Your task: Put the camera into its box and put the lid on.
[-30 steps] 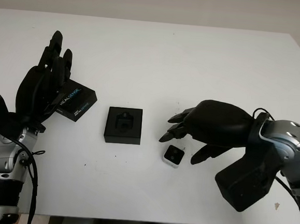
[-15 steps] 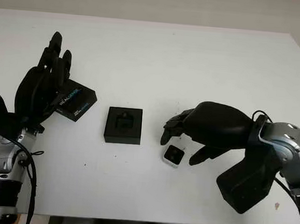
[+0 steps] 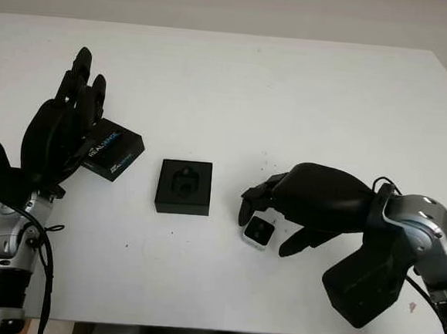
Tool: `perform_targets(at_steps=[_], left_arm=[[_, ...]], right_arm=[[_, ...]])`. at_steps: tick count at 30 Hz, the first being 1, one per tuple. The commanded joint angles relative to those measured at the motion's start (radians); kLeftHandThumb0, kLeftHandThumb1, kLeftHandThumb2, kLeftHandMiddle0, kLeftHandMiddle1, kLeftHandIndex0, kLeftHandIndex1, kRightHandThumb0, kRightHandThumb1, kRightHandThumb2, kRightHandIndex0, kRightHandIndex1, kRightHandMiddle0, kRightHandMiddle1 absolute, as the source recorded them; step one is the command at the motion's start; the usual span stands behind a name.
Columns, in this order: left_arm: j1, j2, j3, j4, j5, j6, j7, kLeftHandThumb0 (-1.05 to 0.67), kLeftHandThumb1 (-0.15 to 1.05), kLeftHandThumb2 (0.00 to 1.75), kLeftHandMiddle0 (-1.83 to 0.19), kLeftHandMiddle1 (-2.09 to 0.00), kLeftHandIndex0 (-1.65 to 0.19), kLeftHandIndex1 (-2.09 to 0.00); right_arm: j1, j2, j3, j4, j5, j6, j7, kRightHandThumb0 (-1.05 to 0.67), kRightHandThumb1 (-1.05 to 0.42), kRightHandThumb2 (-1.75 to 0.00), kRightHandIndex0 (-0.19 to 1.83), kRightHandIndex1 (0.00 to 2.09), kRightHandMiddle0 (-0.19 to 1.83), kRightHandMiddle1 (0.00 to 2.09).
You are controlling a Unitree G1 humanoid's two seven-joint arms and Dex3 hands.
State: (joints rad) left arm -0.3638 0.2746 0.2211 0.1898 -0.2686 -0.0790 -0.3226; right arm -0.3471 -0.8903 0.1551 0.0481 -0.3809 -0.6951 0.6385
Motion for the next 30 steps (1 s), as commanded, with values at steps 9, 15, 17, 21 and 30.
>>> perform_targets(at_steps=[9,15,17,21,30], left_arm=[[0.005,0.010,-0.003,-0.013,0.005,-0.003,-0.007,-0.74,1.05,0.64,0.19,0.00,0.19,0.00],[0.004,0.003,0.000,-0.013,-0.001,-0.001,-0.005,-0.74,1.05,0.63,0.19,0.00,0.19,0.00],[0.004,0.003,0.000,-0.012,-0.001,-0.002,-0.006,-0.74,1.05,0.63,0.19,0.00,0.19,0.00],[0.003,0.006,0.000,-0.007,-0.001,-0.005,-0.010,-0.74,1.05,0.63,0.19,0.00,0.19,0.00],[0.003,0.003,0.003,-0.007,-0.004,-0.005,-0.012,-0.75,1.05,0.62,0.19,0.00,0.19,0.00]], right_arm=[[0.010,0.018,0.016,0.041,-0.042,-0.023,-0.052,-0.41,-0.87,-0.05,0.23,0.63,0.21,0.94],[0.010,0.021,0.020,0.059,-0.049,-0.032,-0.074,-0.40,-0.90,-0.06,0.12,0.84,0.22,0.98],[0.008,0.020,0.021,0.067,-0.053,-0.041,-0.084,-0.40,-0.92,-0.06,0.11,0.88,0.24,1.03],[0.000,0.019,0.025,0.081,-0.063,-0.059,-0.097,-0.39,-0.94,-0.06,0.09,0.95,0.26,1.18],[-0.016,0.012,0.030,0.117,-0.089,-0.112,-0.135,-0.36,-0.98,-0.06,0.13,0.98,0.41,1.41]])
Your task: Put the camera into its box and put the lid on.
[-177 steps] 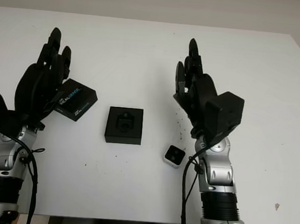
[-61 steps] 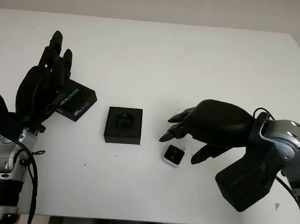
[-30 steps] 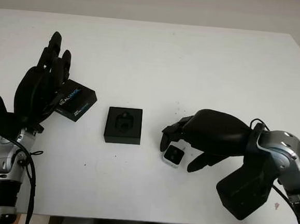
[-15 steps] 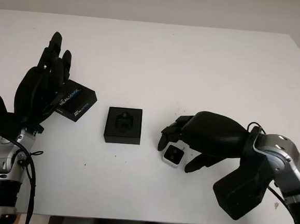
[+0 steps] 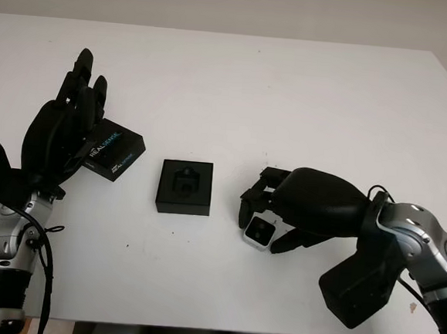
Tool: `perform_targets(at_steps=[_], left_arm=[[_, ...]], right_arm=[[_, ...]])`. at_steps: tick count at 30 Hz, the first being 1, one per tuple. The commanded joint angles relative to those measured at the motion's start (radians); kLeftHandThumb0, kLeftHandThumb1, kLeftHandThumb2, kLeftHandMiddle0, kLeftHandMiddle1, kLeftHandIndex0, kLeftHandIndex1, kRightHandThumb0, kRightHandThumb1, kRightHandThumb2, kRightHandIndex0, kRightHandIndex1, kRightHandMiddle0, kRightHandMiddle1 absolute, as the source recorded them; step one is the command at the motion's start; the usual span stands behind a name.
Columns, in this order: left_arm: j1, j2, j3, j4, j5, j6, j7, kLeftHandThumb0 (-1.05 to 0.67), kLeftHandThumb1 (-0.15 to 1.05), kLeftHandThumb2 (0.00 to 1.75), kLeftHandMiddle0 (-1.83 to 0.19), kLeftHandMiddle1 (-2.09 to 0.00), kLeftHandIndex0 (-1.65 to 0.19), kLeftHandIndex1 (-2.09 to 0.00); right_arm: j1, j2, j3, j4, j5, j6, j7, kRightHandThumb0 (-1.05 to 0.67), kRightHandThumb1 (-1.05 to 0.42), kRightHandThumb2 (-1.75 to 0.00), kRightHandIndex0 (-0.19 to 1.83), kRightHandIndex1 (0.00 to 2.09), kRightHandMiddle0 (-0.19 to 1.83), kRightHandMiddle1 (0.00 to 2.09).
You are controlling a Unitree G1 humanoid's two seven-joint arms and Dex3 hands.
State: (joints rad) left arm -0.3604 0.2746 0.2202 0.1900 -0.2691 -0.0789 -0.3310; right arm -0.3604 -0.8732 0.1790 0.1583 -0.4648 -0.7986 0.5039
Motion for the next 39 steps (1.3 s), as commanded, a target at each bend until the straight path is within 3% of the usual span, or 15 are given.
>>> perform_targets(at_steps=[1,14,19,26,39], left_arm=[[0.000,0.004,0.003,-0.008,-0.003,-0.004,-0.004,-0.74,1.05,0.62,0.19,0.00,0.19,0.00],[-0.001,0.006,0.003,-0.005,0.000,-0.007,-0.010,-0.75,1.05,0.62,0.19,0.00,0.19,0.00],[-0.002,0.006,0.001,-0.006,0.007,-0.009,-0.004,-0.75,1.05,0.62,0.19,0.00,0.19,0.00],[0.003,0.003,-0.003,-0.019,0.007,0.004,0.005,-0.75,1.05,0.61,0.19,0.00,0.19,0.00],[0.014,-0.002,-0.011,-0.044,0.012,0.022,0.026,-0.76,1.05,0.62,0.19,0.00,0.19,0.00]], right_arm=[[-0.004,-0.004,0.007,0.012,-0.002,-0.010,0.000,-0.37,-0.98,-0.06,0.13,0.98,0.41,1.42],[-0.024,0.004,0.007,0.038,0.003,0.027,0.012,-0.40,-0.98,-0.05,0.12,0.89,0.40,1.38],[-0.028,0.030,0.000,0.057,0.046,0.078,0.014,-0.42,-0.96,-0.05,0.22,0.55,0.43,1.38],[-0.009,0.061,-0.025,-0.030,0.167,0.295,0.094,-0.44,-0.96,-0.05,0.22,0.25,0.38,1.47],[0.025,0.140,-0.060,-0.193,0.267,0.644,0.133,-0.43,-0.98,-0.06,0.18,0.10,0.32,1.71]])
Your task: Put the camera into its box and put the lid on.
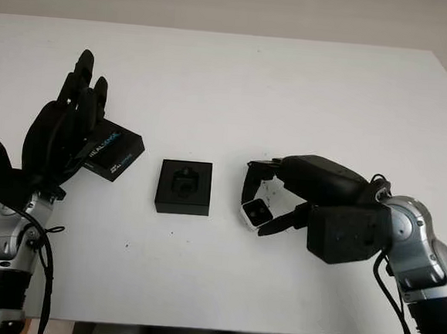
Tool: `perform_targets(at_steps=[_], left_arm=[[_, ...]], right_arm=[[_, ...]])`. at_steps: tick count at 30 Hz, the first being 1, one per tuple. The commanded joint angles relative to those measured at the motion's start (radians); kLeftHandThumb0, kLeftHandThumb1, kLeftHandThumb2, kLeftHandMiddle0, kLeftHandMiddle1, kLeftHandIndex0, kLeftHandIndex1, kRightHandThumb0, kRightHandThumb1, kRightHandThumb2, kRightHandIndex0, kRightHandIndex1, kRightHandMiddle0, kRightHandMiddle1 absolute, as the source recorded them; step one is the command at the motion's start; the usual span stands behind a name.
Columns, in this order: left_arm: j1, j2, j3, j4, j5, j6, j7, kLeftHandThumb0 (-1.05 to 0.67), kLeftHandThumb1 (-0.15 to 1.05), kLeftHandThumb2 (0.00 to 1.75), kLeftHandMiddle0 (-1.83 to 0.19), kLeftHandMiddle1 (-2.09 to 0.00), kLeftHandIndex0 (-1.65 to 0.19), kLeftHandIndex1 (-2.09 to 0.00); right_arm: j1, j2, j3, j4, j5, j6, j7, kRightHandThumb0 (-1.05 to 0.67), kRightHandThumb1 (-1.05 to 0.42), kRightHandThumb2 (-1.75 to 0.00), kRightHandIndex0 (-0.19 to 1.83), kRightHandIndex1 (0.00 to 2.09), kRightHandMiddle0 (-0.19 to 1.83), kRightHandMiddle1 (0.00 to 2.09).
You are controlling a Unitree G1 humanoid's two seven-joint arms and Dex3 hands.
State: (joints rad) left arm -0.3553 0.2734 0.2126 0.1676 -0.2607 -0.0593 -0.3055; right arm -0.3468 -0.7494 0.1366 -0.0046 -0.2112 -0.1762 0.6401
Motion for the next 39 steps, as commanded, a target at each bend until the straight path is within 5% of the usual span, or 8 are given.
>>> perform_targets(at_steps=[1,13,39], left_arm=[[0.009,-0.001,-0.003,-0.021,0.000,0.002,-0.002,-0.76,1.05,0.62,0.19,0.00,0.19,0.00],[0.016,-0.005,-0.008,-0.023,0.012,-0.008,0.004,-0.76,1.05,0.62,0.19,0.00,0.19,0.00],[0.032,-0.034,-0.020,-0.035,0.028,-0.013,0.033,-0.75,1.05,0.62,0.19,0.00,0.19,0.00]], right_arm=[[0.015,0.026,-0.021,-0.043,0.018,0.045,-0.009,-0.43,-0.98,-0.06,0.19,0.10,0.32,1.73],[0.033,0.111,-0.034,-0.220,-0.022,0.307,-0.083,-0.40,-0.99,-0.06,0.16,0.06,0.22,1.84],[-0.091,0.358,0.062,-0.251,-0.103,0.539,-0.203,-0.39,-1.01,-0.05,0.20,0.07,0.23,1.95]])
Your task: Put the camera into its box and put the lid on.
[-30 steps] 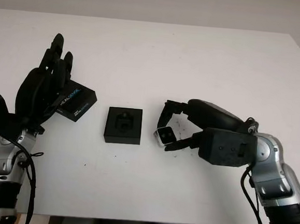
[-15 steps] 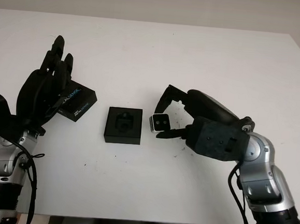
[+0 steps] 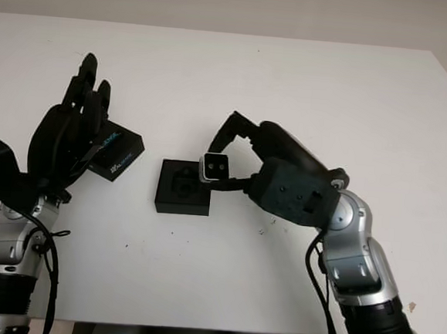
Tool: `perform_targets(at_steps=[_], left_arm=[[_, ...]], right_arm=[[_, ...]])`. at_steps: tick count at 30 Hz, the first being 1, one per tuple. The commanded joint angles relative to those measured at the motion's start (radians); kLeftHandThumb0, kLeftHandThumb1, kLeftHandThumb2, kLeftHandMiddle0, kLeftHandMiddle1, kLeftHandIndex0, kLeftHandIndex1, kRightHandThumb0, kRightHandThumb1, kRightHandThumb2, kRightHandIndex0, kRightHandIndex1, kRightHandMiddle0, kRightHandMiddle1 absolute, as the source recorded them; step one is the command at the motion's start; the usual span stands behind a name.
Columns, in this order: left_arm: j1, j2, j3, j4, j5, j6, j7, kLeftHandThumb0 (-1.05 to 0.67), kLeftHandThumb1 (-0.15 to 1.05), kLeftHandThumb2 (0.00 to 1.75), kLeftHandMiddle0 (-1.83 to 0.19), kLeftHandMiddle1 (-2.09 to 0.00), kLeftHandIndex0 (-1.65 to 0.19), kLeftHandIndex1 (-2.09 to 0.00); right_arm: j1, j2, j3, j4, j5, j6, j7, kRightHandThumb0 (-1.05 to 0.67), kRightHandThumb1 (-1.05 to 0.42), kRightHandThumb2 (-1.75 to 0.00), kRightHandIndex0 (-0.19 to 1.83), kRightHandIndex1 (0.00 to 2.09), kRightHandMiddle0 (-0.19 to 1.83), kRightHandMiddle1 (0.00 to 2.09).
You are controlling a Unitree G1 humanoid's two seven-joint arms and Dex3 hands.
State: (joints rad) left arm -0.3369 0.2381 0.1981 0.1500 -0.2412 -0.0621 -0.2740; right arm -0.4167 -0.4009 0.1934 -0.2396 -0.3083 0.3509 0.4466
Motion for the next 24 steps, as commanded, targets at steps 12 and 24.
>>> perform_targets(at_steps=[12,24], left_arm=[[0.019,-0.003,-0.002,-0.020,0.003,-0.010,-0.012,-0.74,1.05,0.63,0.19,0.00,0.19,0.00],[0.010,-0.016,-0.008,-0.009,0.002,-0.021,-0.015,-0.73,1.05,0.63,0.19,0.00,0.19,0.00]], right_arm=[[0.003,0.087,0.029,-0.001,0.004,0.067,-0.058,-0.39,-1.02,-0.06,0.19,0.06,0.21,2.09],[0.039,0.132,0.076,-0.023,-0.057,0.134,-0.124,-0.35,-1.04,-0.06,0.22,0.07,0.13,2.03]])
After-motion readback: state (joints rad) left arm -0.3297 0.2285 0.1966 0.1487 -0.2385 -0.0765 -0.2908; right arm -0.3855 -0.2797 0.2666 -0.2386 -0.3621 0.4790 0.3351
